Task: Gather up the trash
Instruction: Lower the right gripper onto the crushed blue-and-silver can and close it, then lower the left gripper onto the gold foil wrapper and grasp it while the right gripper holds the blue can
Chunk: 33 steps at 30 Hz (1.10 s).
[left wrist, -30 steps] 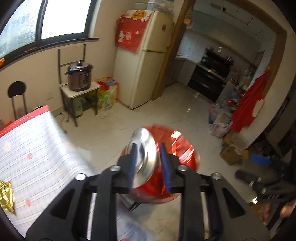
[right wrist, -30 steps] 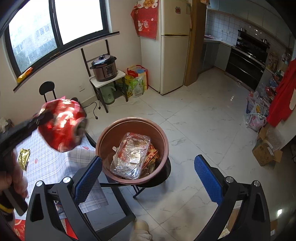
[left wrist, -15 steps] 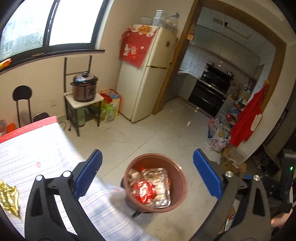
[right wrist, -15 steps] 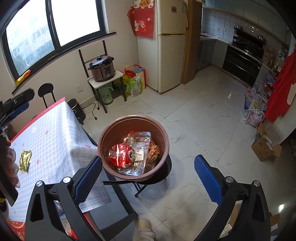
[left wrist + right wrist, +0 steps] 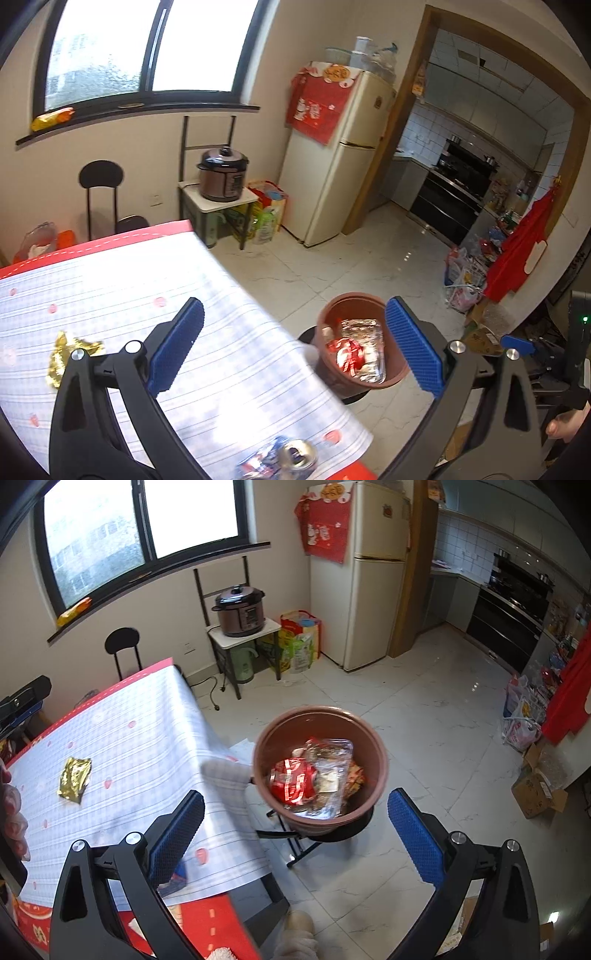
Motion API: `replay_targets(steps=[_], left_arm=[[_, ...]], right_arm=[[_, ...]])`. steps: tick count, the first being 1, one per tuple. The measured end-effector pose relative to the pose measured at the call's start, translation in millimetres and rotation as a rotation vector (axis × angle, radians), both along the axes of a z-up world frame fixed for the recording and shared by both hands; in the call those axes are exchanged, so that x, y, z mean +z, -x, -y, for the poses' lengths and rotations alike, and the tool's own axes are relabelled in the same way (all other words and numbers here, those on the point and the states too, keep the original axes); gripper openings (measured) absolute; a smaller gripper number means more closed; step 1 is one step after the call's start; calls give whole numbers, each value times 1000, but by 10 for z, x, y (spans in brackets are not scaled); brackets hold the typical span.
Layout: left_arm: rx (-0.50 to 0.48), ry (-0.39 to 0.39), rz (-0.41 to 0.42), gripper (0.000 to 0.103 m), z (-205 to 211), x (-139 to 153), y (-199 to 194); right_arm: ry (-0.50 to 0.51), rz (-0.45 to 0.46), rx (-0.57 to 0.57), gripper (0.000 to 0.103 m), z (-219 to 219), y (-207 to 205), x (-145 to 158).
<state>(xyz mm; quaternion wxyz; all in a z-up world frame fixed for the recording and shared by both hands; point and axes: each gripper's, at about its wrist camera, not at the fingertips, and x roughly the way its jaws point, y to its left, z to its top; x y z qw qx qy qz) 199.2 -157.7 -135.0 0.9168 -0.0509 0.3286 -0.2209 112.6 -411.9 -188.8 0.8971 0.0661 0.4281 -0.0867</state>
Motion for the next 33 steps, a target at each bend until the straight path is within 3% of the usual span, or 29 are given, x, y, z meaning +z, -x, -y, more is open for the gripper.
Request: replay_targets(steps=[13, 18, 23, 25, 27, 33], left_arm=[[112, -34, -45, 97, -1175, -229, 373], [161, -73, -77, 97, -1561, -448, 532], [197, -97, -92, 97, -1921, -699, 701], [207, -105, -97, 97, -2047, -786, 755], [220, -108, -111, 97, -2181, -884, 805], [279, -132, -170, 97, -2513, -1161, 904]], right_arm=[[-26, -44, 104, 98, -925, 24, -204], [-105, -71, 204, 98, -1316, 35, -506], [-117, -97, 258, 98, -1628, 16, -862], [-107, -109, 253, 90, -1684, 2, -1049], [-102, -142, 253, 73, -1728, -25, -1246], [-131, -192, 195, 64, -1779, -128, -1708]])
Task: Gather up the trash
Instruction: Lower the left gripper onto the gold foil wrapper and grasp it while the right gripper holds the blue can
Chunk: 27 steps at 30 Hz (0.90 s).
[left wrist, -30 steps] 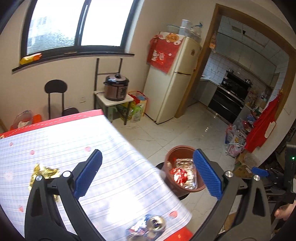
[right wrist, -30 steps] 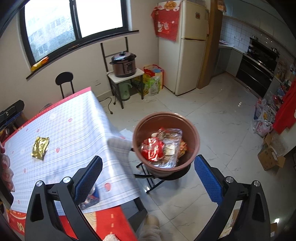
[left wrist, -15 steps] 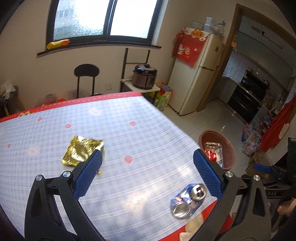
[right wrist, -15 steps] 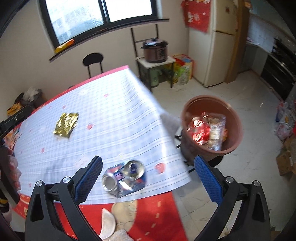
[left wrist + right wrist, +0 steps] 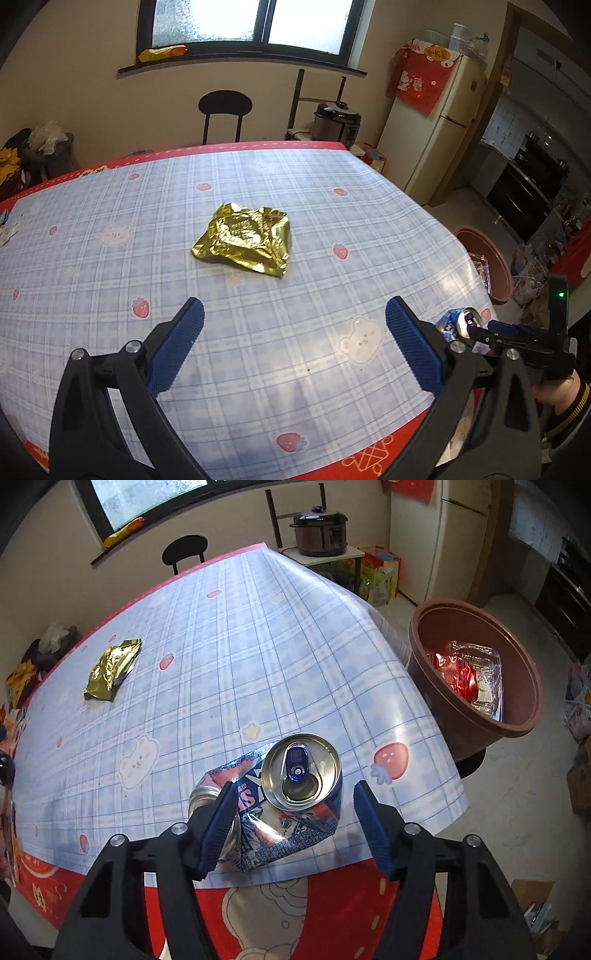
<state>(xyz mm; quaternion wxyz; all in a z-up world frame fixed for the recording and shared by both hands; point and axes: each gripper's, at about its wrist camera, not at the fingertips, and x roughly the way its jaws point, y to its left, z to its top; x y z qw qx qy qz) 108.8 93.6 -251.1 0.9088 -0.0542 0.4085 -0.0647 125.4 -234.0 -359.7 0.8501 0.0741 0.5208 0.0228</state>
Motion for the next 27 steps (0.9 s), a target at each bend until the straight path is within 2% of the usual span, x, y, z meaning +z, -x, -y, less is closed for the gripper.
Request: replay_targets(steps=[5, 11, 16, 27], left_arm=[[53, -1, -30, 97, -262, -146, 90], [90, 8, -37, 97, -415, -186, 169], [105, 9, -48, 97, -443, -191, 205], [116, 28, -94, 97, -452, -337, 165]], right_arm=[[53, -10, -25, 63, -76, -97, -145], [55, -38, -54, 54, -123, -212, -261], [58, -38, -59, 54, -185, -240, -263], [-15, 16, 63, 54, -578, -208, -49]])
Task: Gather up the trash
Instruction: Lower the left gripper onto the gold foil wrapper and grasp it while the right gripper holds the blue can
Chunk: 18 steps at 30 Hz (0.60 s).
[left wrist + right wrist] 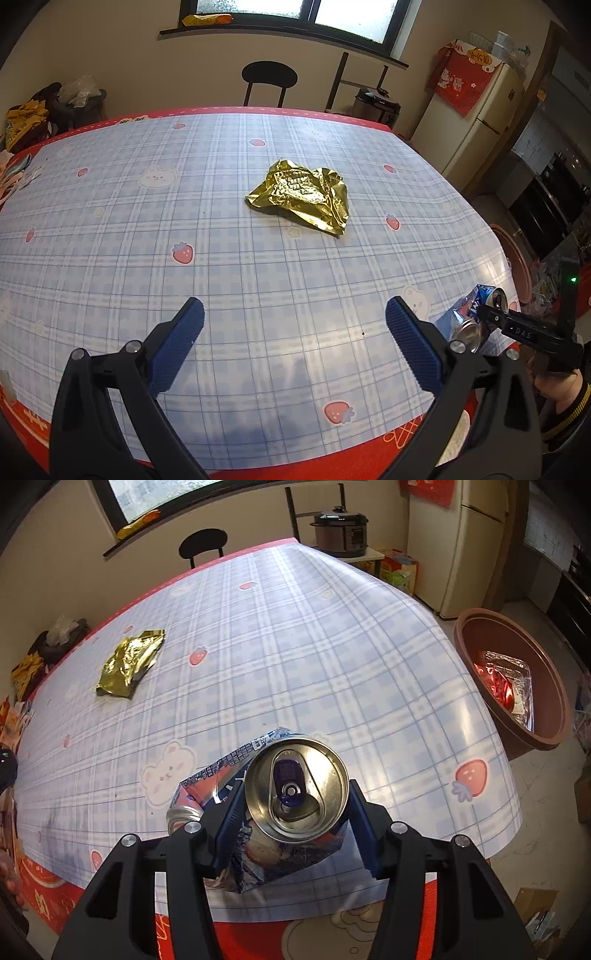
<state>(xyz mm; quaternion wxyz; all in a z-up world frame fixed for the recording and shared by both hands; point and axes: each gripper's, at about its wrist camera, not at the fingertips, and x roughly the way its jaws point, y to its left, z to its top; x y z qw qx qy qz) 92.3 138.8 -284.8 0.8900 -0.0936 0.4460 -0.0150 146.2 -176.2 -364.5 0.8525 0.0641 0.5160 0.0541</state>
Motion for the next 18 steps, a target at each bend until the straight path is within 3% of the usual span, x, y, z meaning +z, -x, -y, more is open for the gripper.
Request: replay_targets(steps=[7, 10, 11, 16, 18], left_arm=[[12, 29, -10, 97, -96, -123, -256], [66, 38, 3, 97, -198, -207, -468], [89, 58, 2, 97, -231, -238, -540], [201, 298, -22, 96, -293, -462, -973], [233, 331, -19, 95, -244, -514, -1118]], right_arm=[[-30, 20, 44, 54, -91, -57, 98], [-37, 26, 44, 54, -60, -100, 118], [-41, 25, 40, 54, -34, -118, 122], [-53, 16, 46, 54, 24, -224, 125], [-49, 18, 60, 54, 43, -266, 142]])
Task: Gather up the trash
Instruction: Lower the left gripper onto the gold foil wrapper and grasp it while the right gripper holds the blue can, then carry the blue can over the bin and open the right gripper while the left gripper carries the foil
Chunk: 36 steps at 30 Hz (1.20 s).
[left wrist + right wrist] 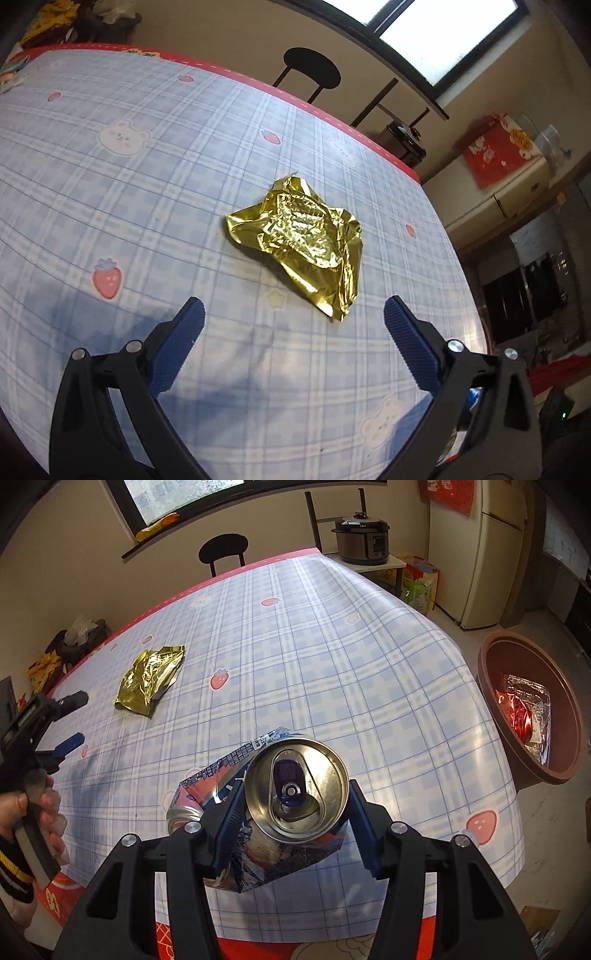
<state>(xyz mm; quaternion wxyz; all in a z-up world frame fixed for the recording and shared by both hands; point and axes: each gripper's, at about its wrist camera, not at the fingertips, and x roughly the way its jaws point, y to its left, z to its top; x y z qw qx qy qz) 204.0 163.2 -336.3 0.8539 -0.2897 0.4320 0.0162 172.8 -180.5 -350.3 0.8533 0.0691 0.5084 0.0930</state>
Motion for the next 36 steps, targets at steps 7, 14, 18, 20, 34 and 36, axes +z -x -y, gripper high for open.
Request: replay_targets(steps=[7, 14, 18, 20, 34, 36], left_arm=[[79, -30, 4, 94, 208, -188, -403], [163, -45, -3, 73, 246, -372, -584], [228, -8, 26, 72, 208, -377, -565], [245, 13, 34, 61, 182, -406, -542], [172, 37, 140, 19, 166, -47, -272], [141, 5, 172, 18, 172, 127, -162]], right_arm=[[12, -4, 35, 54, 139, -156, 16], [10, -14, 40, 54, 329, -309, -20], [9, -14, 38, 54, 413, -322, -19], [12, -15, 33, 54, 443, -316, -29], [-17, 17, 13, 54, 467, -315, 82], [-26, 29, 18, 54, 441, -306, 132]])
